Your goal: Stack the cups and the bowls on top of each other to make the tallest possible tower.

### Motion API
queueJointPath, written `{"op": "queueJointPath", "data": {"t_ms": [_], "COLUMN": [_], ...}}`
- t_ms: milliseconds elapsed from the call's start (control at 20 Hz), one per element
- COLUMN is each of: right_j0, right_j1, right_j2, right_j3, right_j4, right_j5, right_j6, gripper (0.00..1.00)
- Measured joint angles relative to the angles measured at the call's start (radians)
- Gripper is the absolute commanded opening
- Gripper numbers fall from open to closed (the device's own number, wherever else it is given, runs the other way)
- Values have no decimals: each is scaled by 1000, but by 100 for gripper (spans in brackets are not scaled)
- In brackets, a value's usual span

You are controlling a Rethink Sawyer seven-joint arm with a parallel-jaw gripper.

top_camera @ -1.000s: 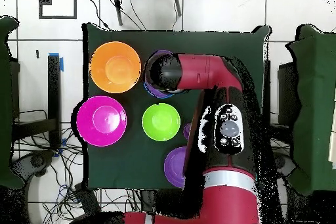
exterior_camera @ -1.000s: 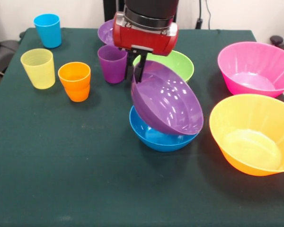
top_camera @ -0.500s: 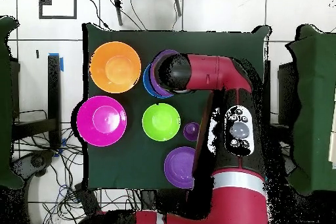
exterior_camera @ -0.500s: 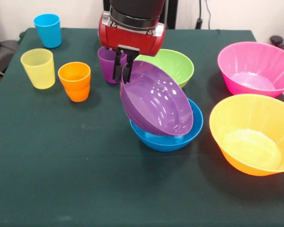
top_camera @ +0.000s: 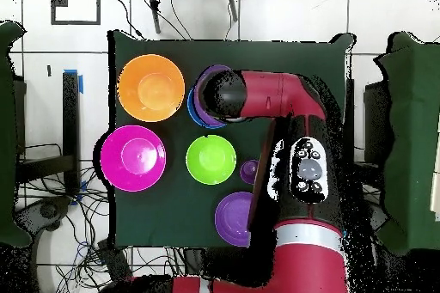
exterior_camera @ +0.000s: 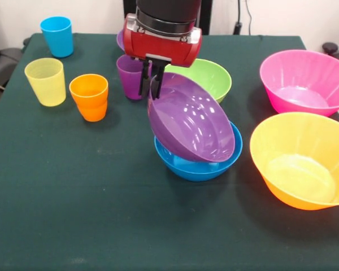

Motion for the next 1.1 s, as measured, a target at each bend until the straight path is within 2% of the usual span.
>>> {"op": "queueJointPath", "data": {"t_ms": [550, 1100], "right_j0": [43, 45], "right_j1": [0, -1], "right_j2": [-3, -3], "right_j3": [0, 2], "right_j4": [0, 1], "right_j5": [0, 0], "right_j6": [0, 0], "gripper": [0, 0]}}
